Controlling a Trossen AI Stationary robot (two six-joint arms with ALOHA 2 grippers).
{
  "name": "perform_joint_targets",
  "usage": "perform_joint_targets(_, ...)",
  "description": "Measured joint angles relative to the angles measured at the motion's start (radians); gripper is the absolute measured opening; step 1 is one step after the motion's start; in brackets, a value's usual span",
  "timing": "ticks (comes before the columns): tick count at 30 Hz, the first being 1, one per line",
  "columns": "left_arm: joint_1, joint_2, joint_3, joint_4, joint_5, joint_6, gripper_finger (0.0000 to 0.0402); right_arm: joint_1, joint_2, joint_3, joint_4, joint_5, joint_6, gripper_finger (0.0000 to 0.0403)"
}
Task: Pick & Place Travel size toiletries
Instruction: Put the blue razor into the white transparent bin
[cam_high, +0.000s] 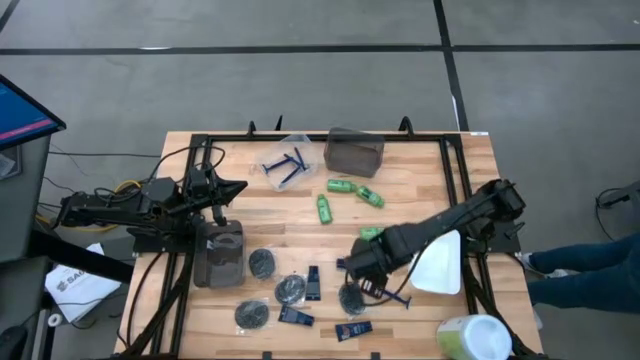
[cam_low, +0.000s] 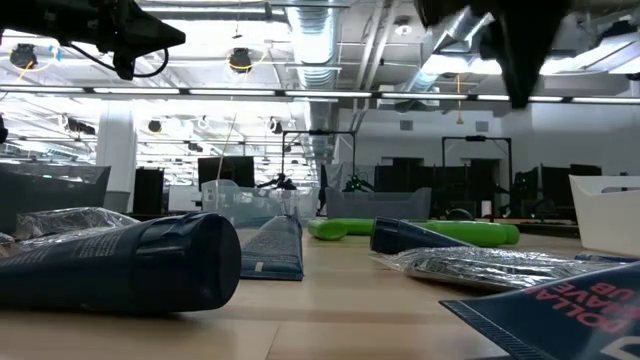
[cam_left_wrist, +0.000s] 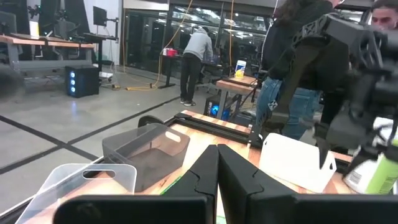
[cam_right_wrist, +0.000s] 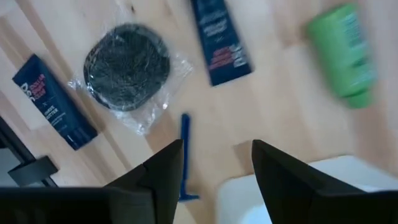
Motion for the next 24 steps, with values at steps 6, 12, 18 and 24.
perform_joint_targets(6, 0.000, 0.000, 0.000, 0.000, 0.000, 0.000, 0.0000, 0.053, 0.020, -0.150, 0.207, -0.060, 0.095, 0.0181)
perform_joint_targets(12, 0.000, 0.000, 0.000, 0.000, 0.000, 0.000, 0.0000, 0.089, 0.011, -0.274, 0.321, -0.065, 0.182, 0.0187)
perform_joint_targets(18, 0.000, 0.000, 0.000, -0.001, 0.000, 0.000, 0.0000, 0.099, 0.018, -0.336, 0.463, -0.096, 0.186, 0.0185)
perform_joint_targets(24, 0.000, 0.000, 0.000, 0.000, 0.000, 0.000, 0.0000, 0.098, 0.019, -0.396, 0.477, -0.098, 0.207, 0.0180)
